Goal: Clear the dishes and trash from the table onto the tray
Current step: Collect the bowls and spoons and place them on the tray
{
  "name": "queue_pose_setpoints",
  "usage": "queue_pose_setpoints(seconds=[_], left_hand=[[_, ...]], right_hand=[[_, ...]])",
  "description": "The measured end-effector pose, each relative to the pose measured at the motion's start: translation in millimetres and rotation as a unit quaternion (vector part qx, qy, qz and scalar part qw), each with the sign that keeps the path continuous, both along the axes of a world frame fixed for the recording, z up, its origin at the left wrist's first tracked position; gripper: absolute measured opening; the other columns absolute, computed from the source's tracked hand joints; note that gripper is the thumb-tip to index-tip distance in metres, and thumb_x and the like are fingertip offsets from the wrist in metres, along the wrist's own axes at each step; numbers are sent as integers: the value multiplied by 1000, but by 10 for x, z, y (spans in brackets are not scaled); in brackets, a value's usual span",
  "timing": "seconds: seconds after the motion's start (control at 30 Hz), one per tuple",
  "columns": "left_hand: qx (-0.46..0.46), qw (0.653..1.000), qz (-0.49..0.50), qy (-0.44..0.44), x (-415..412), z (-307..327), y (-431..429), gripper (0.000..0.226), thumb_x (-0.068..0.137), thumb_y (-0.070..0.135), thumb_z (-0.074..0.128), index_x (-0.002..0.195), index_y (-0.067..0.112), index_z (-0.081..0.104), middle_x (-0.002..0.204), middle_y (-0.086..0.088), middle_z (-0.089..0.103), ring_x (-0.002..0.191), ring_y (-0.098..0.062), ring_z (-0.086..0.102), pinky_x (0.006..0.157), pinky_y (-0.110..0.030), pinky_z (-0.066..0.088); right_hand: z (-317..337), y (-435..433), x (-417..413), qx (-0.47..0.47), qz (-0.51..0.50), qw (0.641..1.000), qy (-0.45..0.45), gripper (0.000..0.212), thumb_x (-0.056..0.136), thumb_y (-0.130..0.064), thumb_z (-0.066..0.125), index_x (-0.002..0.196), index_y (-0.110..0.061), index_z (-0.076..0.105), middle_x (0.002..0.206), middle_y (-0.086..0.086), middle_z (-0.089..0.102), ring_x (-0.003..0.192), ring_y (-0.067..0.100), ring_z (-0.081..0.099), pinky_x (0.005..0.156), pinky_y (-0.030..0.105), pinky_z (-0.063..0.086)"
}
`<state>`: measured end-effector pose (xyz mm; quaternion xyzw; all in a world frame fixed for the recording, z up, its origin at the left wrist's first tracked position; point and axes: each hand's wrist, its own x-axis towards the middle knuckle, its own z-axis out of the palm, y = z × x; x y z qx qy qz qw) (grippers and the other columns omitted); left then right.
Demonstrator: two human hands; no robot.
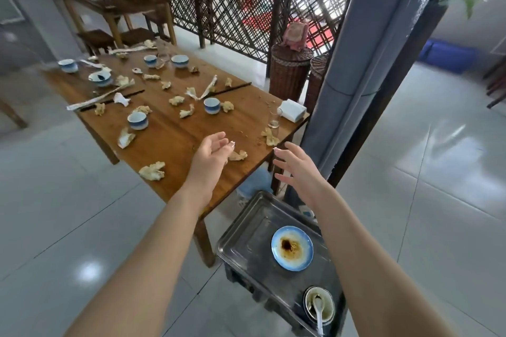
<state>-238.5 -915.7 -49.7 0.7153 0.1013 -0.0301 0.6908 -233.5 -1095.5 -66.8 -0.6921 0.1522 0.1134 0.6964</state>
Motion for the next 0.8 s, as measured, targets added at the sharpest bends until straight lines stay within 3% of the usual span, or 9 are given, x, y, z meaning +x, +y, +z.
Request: queue_pose_setpoints(seconds=[0.17,0.37,0.5,0.63,0.8], left_hand=[[-5,999,50,0,-260,123,720,23,95,25,55,117,29,51,122,6,56,117,-13,52,104,-36,44],[3,994,113,1,-605,262,1692,36,95,25,56,130,24,47,122,6,56,107,-12,55,97,-34,48],[-6,989,150,0,-835,364,2311,32,95,27,56,125,27,46,119,6,55,111,-13,53,103,-39,45],[3,982,190,-6,-974,444,2847,24,95,25,56,118,23,50,105,9,56,92,-8,55,99,-38,48],[11,975,221,-25,-1014,472,3367,24,94,23,58,116,20,51,103,9,57,97,-10,55,97,-36,48]], right_hand=[[135,671,-83,-36,56,998,-11,67,91,-31,63,146,-20,28,142,6,45,126,22,47,101,37,43],[329,1668,-175,-56,98,993,-34,67,90,-31,64,146,-20,29,138,5,49,121,21,50,103,41,45],[401,2422,-241,-102,195,975,-21,71,88,-38,65,146,-26,26,142,1,47,125,24,48,107,44,41],[472,3037,-283,-101,218,970,-37,67,90,-36,63,145,-24,28,139,2,49,119,22,51,101,39,46],[570,3648,-198,-80,244,965,-51,64,91,-34,62,146,-22,31,135,4,50,109,17,54,81,30,48]])
